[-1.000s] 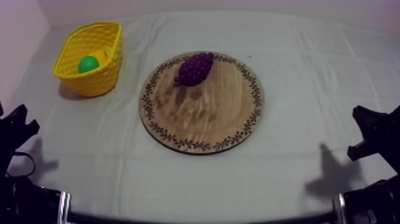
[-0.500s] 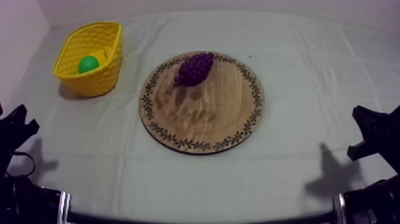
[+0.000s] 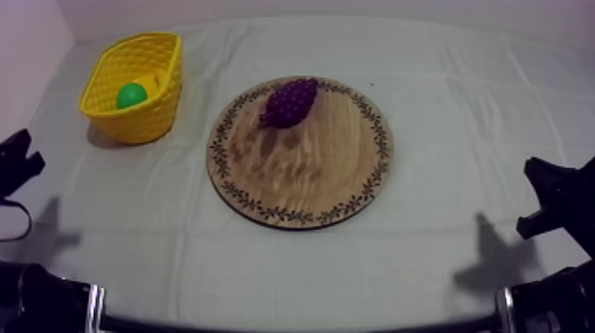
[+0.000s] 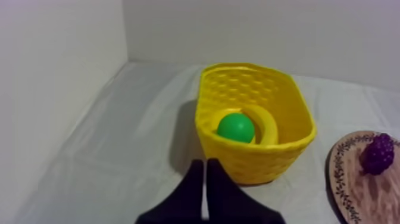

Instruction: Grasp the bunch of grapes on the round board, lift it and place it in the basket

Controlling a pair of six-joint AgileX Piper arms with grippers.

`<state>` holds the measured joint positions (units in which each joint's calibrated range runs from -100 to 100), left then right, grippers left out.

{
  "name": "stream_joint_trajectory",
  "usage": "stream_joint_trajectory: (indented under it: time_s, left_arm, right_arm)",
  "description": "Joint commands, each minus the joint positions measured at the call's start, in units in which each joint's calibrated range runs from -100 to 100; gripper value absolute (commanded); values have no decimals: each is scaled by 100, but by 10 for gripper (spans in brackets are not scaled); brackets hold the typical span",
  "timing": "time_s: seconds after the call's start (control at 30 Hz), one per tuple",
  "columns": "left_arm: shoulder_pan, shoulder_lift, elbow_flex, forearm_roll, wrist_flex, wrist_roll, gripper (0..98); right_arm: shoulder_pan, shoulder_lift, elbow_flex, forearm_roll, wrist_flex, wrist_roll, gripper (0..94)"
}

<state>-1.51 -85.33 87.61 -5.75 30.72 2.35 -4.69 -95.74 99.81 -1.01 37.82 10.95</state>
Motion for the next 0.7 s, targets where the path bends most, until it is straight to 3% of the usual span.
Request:
stream_joint_trajectory:
  time_s: [0.0,0.13,0.43,0.67]
  left_arm:
    - [89,525,-705,10,73,-50,0]
    - [285,1284,-1546,22,300,-106,0]
    - [909,3248,-3994,6,1685,-227,0]
    - [1289,4388,-5264,61,2098,-387,0]
  right_arm:
    - [2,-1,-3,1,0,0,4]
    - [2,-1,-3,1,0,1,4]
    - [2,-1,-3,1,0,-1,4]
    - [2,-1,-3,1,0,1,4]
